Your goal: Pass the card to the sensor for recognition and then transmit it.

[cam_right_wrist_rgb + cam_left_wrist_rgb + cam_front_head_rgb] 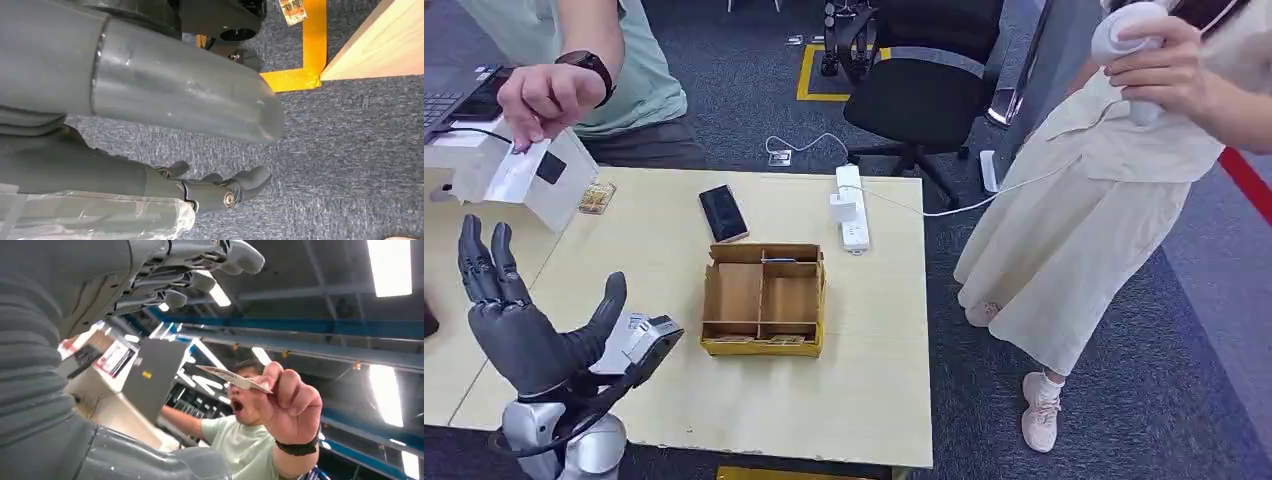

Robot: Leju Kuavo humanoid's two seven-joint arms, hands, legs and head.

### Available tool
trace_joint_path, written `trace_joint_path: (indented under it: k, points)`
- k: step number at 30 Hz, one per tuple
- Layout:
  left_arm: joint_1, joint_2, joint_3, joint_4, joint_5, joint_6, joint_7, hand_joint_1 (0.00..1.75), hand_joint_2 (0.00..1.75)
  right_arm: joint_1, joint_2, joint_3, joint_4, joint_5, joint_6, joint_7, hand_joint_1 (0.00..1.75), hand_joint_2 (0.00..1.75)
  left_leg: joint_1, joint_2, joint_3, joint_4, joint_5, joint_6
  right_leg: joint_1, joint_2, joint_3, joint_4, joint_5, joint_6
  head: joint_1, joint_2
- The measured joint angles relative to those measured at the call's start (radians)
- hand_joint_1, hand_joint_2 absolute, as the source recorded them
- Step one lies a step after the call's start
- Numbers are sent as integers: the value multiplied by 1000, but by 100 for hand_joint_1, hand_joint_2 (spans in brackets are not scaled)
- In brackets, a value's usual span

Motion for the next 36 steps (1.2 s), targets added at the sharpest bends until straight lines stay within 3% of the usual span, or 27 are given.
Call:
trace_joint_path:
  k: [14,21,29,36]
  points:
    - [-111,116,5,131,-144,0,138,0,175,-5,-10,24,16,9,7,3,0,0,0,0,0,0,0,0,0,0,0,0,0,0,0,0]
    - [-151,149,5,184,-190,0,196,0,175,-5,-12,31,18,8,6,11,0,0,0,0,0,0,0,0,0,0,0,0,0,0,0,0]
    - [-192,180,5,237,-211,0,316,0,175,-3,-14,33,22,-3,2,18,0,0,0,0,0,0,0,0,0,0,0,0,0,0,0,0]
    - [-205,195,5,249,-221,0,334,0,175,-1,-18,39,23,-3,-3,19,0,0,0,0,0,0,0,0,0,0,0,0,0,0,0,0]
